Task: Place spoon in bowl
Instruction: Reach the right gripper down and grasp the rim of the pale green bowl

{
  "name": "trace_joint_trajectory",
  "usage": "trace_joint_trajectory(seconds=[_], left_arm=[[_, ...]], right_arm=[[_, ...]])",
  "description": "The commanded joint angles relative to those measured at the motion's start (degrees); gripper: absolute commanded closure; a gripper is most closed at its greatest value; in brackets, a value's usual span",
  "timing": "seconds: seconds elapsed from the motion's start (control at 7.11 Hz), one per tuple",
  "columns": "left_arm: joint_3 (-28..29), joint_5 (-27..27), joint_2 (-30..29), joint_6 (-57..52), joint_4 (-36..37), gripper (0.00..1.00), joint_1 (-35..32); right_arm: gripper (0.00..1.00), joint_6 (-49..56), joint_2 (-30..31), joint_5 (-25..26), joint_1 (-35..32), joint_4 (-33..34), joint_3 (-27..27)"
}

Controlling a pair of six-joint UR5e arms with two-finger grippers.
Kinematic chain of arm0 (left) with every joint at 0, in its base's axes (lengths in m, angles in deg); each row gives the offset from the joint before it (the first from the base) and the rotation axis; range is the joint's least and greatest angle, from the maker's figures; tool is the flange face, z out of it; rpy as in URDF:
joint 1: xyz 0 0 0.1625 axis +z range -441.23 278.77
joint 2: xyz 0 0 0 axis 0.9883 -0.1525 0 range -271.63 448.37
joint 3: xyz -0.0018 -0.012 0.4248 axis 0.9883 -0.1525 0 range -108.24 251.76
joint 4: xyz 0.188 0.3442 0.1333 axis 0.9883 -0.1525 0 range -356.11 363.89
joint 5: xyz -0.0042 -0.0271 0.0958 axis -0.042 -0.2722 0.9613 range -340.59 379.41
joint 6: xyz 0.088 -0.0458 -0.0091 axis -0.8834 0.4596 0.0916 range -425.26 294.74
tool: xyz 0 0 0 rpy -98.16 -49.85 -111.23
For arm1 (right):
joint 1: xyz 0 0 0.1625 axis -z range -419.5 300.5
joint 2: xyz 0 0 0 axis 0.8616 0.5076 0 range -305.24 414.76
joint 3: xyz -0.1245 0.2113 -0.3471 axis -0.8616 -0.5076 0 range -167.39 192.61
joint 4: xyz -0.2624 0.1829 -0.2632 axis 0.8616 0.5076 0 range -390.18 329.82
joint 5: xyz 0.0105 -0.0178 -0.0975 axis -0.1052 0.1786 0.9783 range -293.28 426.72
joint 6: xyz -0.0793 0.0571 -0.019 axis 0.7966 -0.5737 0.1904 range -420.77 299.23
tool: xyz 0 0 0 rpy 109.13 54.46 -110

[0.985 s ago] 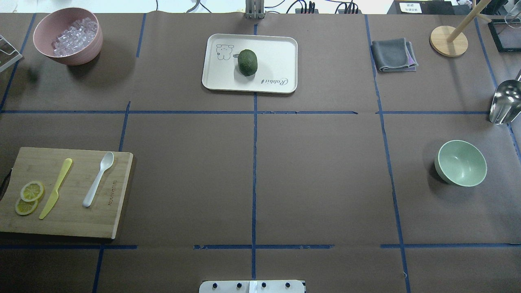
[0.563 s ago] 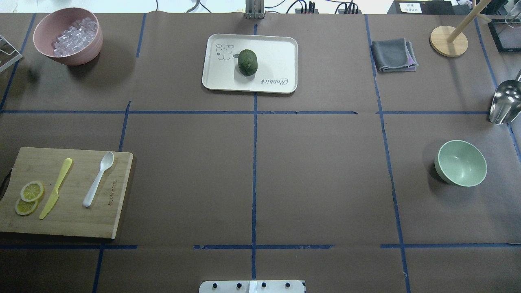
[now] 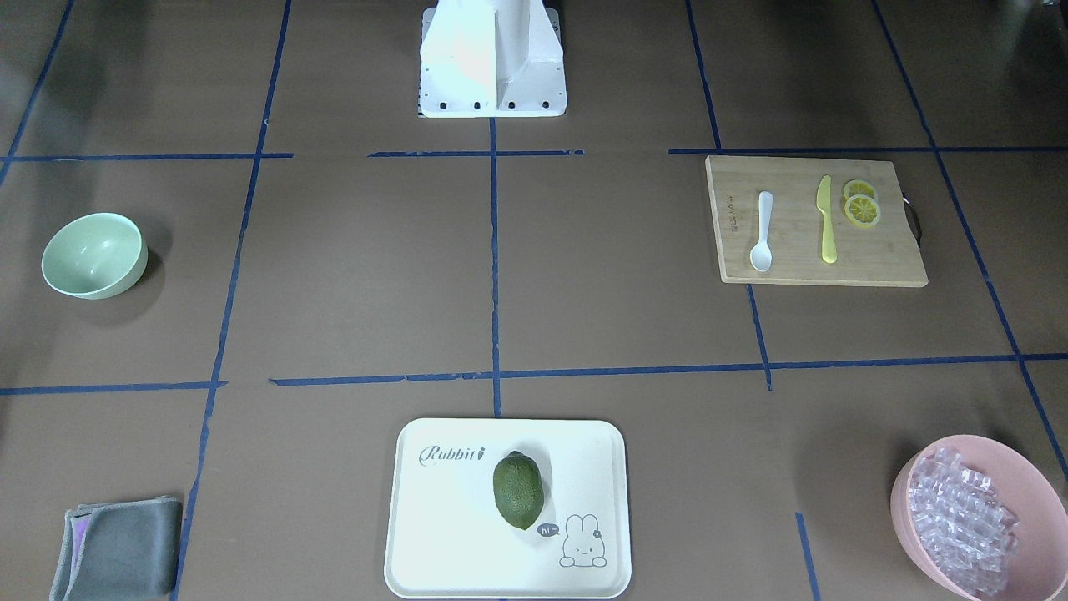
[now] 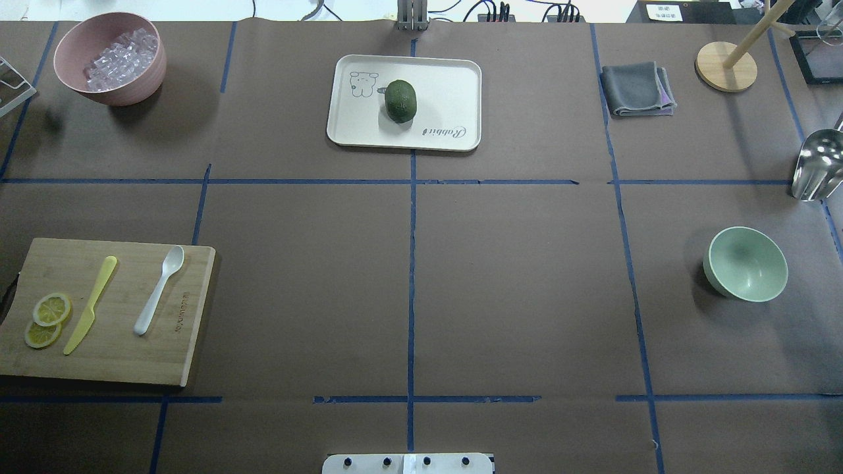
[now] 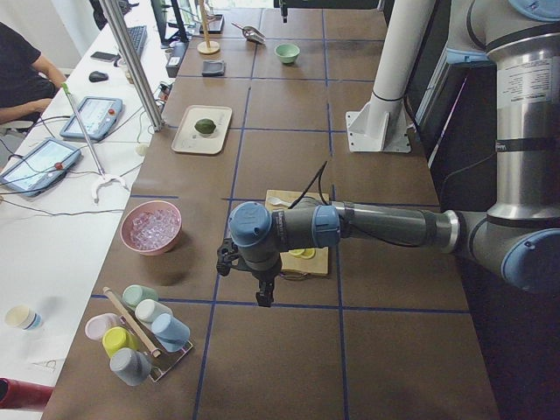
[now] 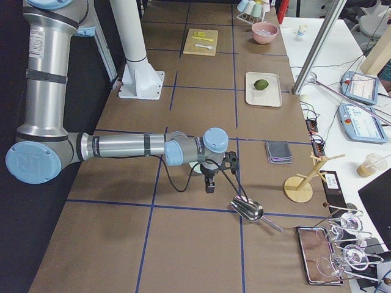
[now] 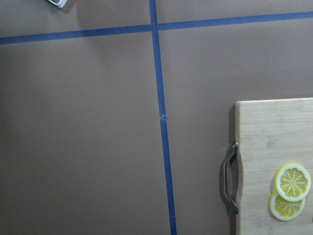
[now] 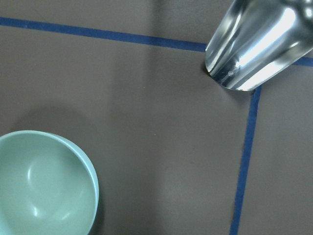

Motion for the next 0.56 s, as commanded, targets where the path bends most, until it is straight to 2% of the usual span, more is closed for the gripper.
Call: trace_joint_trajectory(seconds=[0.0, 0.14, 0.42], left_arm=[[0.0, 0.0, 0.0, 0.1, 0.0, 0.00, 0.0], [0.1, 0.0, 0.0, 0.0, 0.0, 0.00, 0.0], [0.0, -0.1, 0.0, 0.1, 0.0, 0.00, 0.0]], right_arm=[[0.05, -11.7, 1.6, 0.7, 6.5, -10.5, -1.1], [0.05, -12.2, 1.8, 0.9, 8.4, -15.5, -3.5], [0.04, -24.2, 1.4, 1.4, 12.2, -26.5, -6.0]])
